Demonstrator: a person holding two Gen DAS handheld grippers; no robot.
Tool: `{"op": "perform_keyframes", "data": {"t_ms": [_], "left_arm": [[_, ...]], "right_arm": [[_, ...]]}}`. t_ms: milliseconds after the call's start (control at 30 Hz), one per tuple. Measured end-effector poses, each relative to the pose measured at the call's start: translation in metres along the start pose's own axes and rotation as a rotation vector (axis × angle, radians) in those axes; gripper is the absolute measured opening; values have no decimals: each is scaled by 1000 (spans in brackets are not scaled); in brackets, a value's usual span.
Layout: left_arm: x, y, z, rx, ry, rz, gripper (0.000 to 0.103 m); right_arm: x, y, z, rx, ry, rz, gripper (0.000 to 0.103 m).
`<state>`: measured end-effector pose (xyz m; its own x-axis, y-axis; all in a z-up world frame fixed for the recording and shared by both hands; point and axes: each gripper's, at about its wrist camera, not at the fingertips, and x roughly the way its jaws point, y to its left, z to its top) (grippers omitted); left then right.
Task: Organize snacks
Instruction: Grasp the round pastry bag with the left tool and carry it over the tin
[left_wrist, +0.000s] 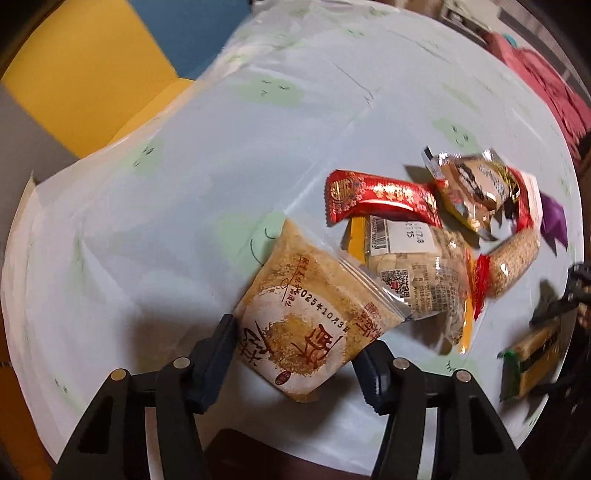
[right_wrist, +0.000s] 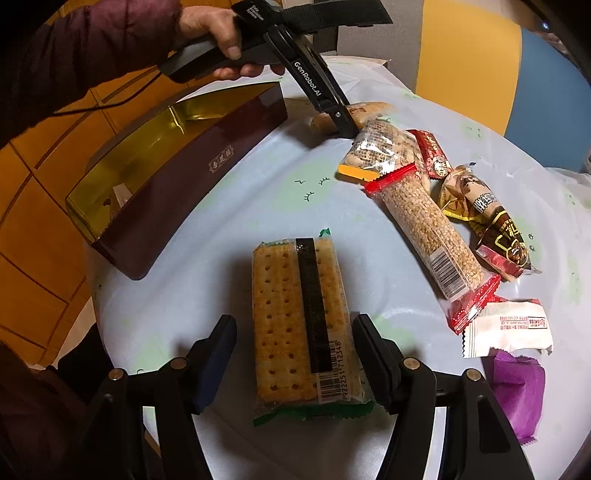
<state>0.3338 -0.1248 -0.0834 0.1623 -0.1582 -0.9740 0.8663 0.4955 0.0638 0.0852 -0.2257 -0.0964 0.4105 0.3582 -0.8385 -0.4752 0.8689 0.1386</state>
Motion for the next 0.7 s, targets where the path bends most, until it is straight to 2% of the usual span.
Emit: {"op": "perform_keyframes", "data": {"t_ms": [233, 500, 633, 700], "left_arm": [[-34, 14, -37, -218, -135, -1, 60], [-115, 12, -96, -432, -326, 52, 60], [-143, 8, -124, -552, -376, 59, 60], [-154, 9, -155, -639, -392, 65, 60]], "right_arm": [[7, 19, 1, -46, 15, -42, 84], [8, 23, 2, -25, 20, -71, 86], [10, 24, 4, -5, 20, -79, 86], [11, 24, 5, 3, 18, -85, 86]]}}
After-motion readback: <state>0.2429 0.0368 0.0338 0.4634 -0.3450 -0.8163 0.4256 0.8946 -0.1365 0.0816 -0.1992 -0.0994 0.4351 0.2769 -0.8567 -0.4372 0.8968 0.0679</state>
